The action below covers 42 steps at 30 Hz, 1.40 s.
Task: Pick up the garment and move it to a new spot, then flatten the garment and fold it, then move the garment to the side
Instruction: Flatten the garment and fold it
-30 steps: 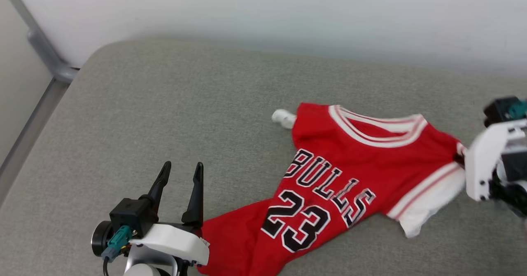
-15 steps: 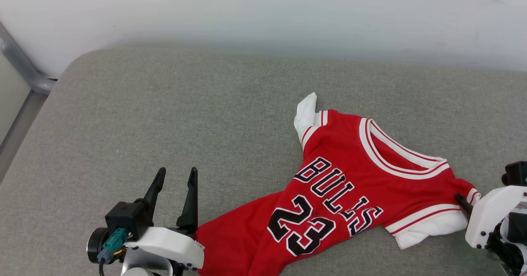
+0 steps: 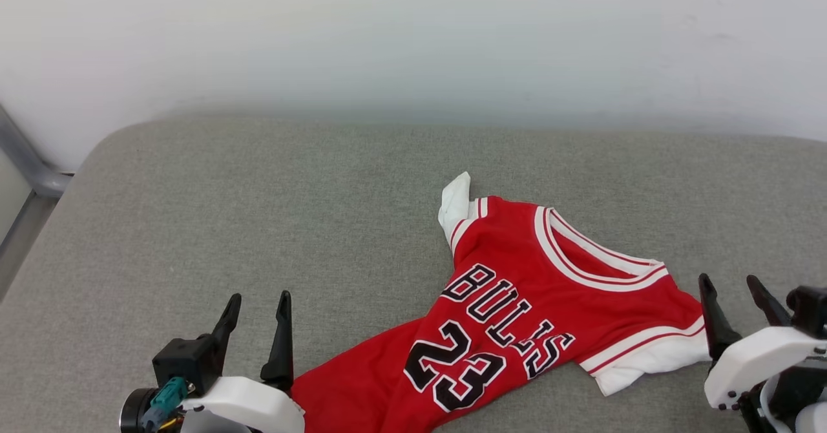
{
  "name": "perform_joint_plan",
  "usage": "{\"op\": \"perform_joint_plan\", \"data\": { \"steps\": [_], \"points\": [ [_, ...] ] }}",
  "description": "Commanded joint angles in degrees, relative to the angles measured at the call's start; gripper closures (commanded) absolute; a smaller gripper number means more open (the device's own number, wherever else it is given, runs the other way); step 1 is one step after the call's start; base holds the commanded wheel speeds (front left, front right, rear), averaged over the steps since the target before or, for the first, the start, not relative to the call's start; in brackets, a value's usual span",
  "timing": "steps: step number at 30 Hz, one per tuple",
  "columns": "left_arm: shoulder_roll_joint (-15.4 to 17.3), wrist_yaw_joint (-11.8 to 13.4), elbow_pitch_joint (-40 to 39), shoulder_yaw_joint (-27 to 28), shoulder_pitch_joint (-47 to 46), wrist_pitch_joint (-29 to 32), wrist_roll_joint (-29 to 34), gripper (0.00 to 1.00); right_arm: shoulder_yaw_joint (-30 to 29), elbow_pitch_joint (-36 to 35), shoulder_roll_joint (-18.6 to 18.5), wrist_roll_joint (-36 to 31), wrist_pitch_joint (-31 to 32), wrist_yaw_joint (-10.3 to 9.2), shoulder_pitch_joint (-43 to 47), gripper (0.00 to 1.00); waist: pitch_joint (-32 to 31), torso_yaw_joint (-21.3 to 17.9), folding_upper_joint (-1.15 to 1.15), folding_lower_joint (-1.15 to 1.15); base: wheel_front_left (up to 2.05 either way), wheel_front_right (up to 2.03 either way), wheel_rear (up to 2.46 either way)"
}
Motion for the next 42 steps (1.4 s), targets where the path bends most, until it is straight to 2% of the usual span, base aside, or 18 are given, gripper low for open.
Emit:
{"op": "perform_joint_plan", "data": {
  "steps": [1,8,18,24,33,42],
  "points": [
    [0.2,0.3,-0.3,0.1,0.9,0.3,-0.1,0.00,0.2,-1.2,0.5,-1.2,-1.1,-0.02,1.7,0.00,-0.9,-0.5,0.00,0.00,0.00,0.00,0.00],
    [1.1,1.0,-1.0,0.4,2.0,0.9,-0.4,0.00,1.5,-11.0,4.0,-5.8,-4.0,-0.02,8.6,0.00,-2.1,-1.9,0.00,0.00,0.00,0.00,0.00],
    [2.8,0.5,-1.0,0.3,0.1,3.7,-0.9,0.00,3.9,-21.5,6.0,-5.2,-2.3,-0.03,16.2,0.00,-2.0,-4.7,0.00,0.00,0.00,0.00,0.00],
    [3.0,-3.3,1.0,-1.8,-6.9,10.3,-2.8,0.00,4.8,-23.8,6.0,-3.8,-1.4,-0.03,16.7,0.00,-0.2,-7.0,0.00,0.00,0.00,0.00,0.00],
    [2.4,-8.9,7.8,-3.7,-26.0,20.1,-4.4,0.00,5.1,-25.8,6.0,-2.5,-2.3,-0.03,12.5,0.00,8.3,-11.6,0.00,0.00,0.00,0.00,0.00],
    [1.2,-13.2,20.6,-6.4,-43.1,31.6,-5.6,0.00,5.7,-25.6,6.0,-1.9,-3.5,-0.02,9.8,0.00,15.4,-15.2,0.00,0.00,0.00,0.00,0.00]
  ]
}}
